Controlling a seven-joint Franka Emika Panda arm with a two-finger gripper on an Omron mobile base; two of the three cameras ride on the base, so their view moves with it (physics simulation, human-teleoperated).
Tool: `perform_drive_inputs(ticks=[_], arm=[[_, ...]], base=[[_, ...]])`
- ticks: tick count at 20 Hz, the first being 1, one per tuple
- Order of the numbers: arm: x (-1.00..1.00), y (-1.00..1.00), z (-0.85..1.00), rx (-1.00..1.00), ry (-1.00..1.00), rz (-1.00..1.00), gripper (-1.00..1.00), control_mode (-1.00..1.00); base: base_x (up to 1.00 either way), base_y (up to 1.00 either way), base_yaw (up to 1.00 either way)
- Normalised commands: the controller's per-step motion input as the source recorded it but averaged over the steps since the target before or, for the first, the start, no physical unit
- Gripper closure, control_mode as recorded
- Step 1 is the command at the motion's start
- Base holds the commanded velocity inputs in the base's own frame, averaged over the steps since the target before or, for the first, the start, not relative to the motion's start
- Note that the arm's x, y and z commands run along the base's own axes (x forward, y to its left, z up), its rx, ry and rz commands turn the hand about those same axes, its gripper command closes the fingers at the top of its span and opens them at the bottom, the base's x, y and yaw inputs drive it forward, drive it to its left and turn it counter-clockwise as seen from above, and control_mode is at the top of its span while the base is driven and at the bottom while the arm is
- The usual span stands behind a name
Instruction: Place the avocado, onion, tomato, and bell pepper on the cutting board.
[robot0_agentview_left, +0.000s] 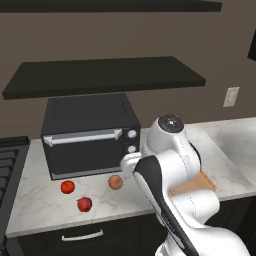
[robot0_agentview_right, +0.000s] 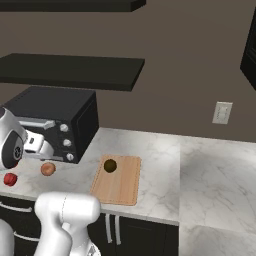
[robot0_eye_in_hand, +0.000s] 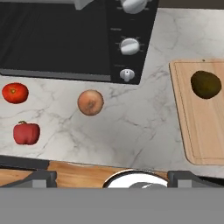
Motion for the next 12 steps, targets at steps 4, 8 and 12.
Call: perform_drive_inputs(ticks=[4,8,12], arm=[[0.16,0.15,-0.19,0.0,0.0,0.0,-1.0,-1.0],[0.25,0.08,-0.19,0.01,0.0,0.05,-1.0,-1.0],[0.25,0.11,-0.19,0.0,0.0,0.05,-1.0,-1.0]], base=[[0.0,0.0,0.0],[0.0,0.0,0.0],[0.0,0.0,0.0]])
